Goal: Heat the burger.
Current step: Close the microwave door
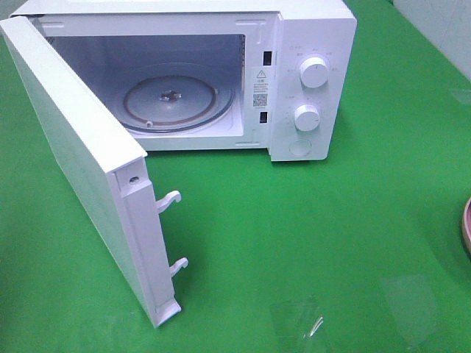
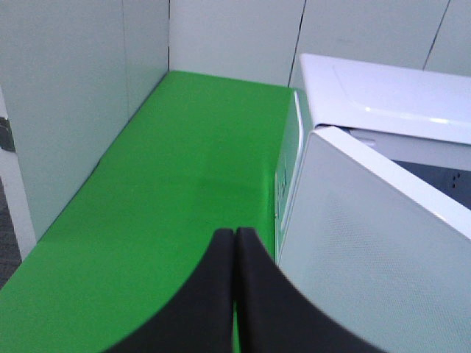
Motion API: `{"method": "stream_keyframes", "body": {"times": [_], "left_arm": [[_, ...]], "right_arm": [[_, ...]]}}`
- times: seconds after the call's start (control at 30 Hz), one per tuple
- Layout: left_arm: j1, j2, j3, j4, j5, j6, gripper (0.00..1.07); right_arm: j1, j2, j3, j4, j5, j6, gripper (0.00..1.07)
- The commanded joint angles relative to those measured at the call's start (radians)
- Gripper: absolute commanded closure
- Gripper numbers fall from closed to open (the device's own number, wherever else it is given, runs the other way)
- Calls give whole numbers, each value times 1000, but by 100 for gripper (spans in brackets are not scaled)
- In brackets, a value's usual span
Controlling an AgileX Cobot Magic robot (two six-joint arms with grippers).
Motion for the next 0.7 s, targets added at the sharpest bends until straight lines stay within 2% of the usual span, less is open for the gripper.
{"method": "stream_keyframes", "body": {"times": [0.03, 0.07, 0.1, 0.2, 0.23, 0.27, 0.33, 0.4, 0.43, 0.47, 0.57, 0.63, 0.7], "left_arm": [[2, 78, 77, -7, -262, -6, 107], [2, 78, 77, -7, -262, -6, 107], [2, 118, 106, -7, -363, -6, 107], [2, 143, 121, -7, -418, -6, 107], [2, 195, 145, -4, -530, -6, 107], [2, 195, 145, -4, -530, -6, 107], [2, 306, 166, 60, -695, -7, 107], [2, 306, 166, 60, -695, -7, 107], [2, 363, 166, 111, -746, -13, 107], [2, 429, 166, 166, -788, -33, 107], [2, 456, 166, 191, -804, -49, 107], [2, 581, 166, 327, -899, -143, 107], [2, 581, 166, 327, -899, -143, 107]], "right_arm": [[-4, -29, 1, 3, -11, -8, 31], [-4, -29, 1, 3, -11, -8, 31], [-4, -29, 1, 3, -11, -8, 31], [-4, -29, 1, 3, -11, -8, 31], [-4, -29, 1, 3, -11, -8, 31], [-4, -29, 1, 3, -11, -8, 31], [-4, -29, 1, 3, -11, -8, 31], [-4, -29, 1, 3, -11, -8, 31], [-4, -29, 1, 3, -11, -8, 31], [-4, -29, 1, 3, -11, -8, 31], [-4, -29, 1, 3, -11, -8, 31], [-4, -29, 1, 3, -11, -8, 31], [-4, -29, 1, 3, -11, -8, 31]]}}
